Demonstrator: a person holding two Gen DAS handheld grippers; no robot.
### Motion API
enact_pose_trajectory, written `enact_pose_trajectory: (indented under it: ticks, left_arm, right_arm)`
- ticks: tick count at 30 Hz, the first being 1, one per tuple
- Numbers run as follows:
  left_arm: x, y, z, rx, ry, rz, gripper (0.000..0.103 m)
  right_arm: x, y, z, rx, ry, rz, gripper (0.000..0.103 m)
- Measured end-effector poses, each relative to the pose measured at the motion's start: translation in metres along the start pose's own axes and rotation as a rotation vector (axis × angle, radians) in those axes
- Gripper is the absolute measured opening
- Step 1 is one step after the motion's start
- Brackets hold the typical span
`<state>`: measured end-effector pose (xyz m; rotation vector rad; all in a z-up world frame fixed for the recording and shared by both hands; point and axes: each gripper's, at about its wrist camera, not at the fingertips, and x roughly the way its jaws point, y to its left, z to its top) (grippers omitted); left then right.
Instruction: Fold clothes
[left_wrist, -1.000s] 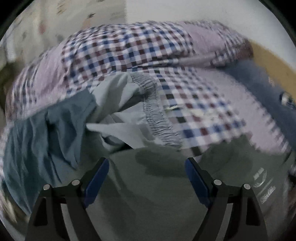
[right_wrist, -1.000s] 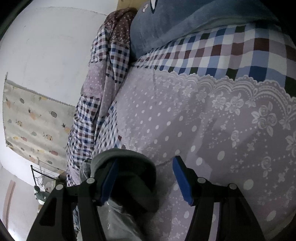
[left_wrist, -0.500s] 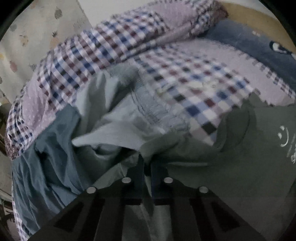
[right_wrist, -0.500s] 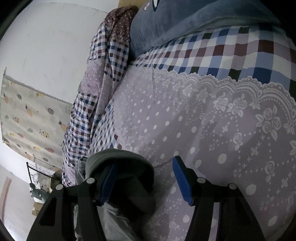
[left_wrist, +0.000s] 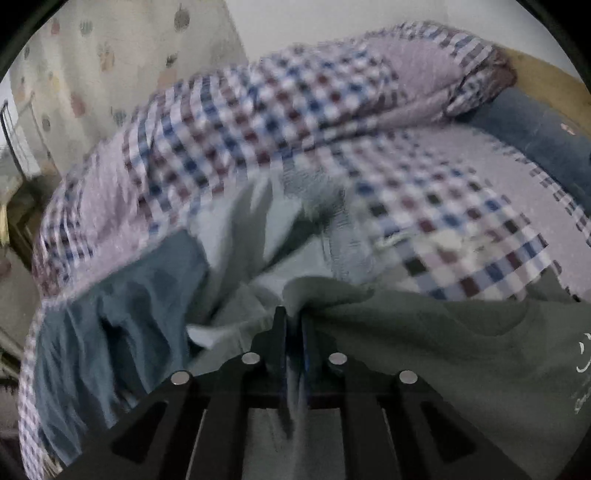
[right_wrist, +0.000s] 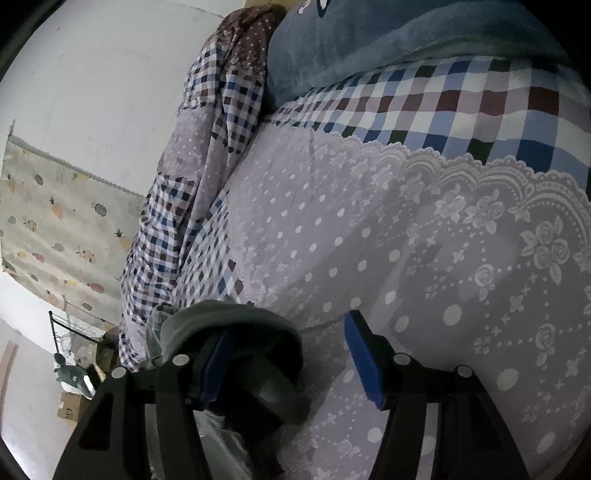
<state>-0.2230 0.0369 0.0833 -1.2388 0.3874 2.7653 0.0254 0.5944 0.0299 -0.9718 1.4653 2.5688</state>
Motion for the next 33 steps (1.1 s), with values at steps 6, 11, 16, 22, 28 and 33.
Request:
enact_pose_trajectory:
  ticks: [6,11,16,22,28,33]
  left_arm:
    - [-0.038,0.011,-0.023,-0.125,-0.055,-0.109,0.085]
    - [-0.094,0.01,-0.071,-0.181,-0.085,-0.256,0.086]
    - [-0.128,-0.013,-0.145,-0.221,-0.032,-0.453,0.086]
    - [-0.126,-0.042,-0.21,-0.275,-0.011,-0.597,0.086]
    - [-0.12,-0.05,-0.226,-0.28,-0.075,-0.612,0.088]
    - [-0.117,-0.047,-0.224,-0.301,-0.071,-0.635,0.089]
  right_arm:
    - [0.004,-0.001,-0.001,0.026,0.025,0.057,0.065]
    - [0.018,0.014,-0.01,-0.027,0.049,0.067,0.055]
    - [0.019,0.066,-0.031,-0.245,0.052,0.079,0.015]
    - [0.022,0.157,-0.112,-0.87,0.325,0.103,0.018]
    - [0.011,0.15,-0.141,-1.01,0.538,-0.002,0.051]
    - [0.024,0.169,-0.109,-0.945,0.436,-0.013,0.082]
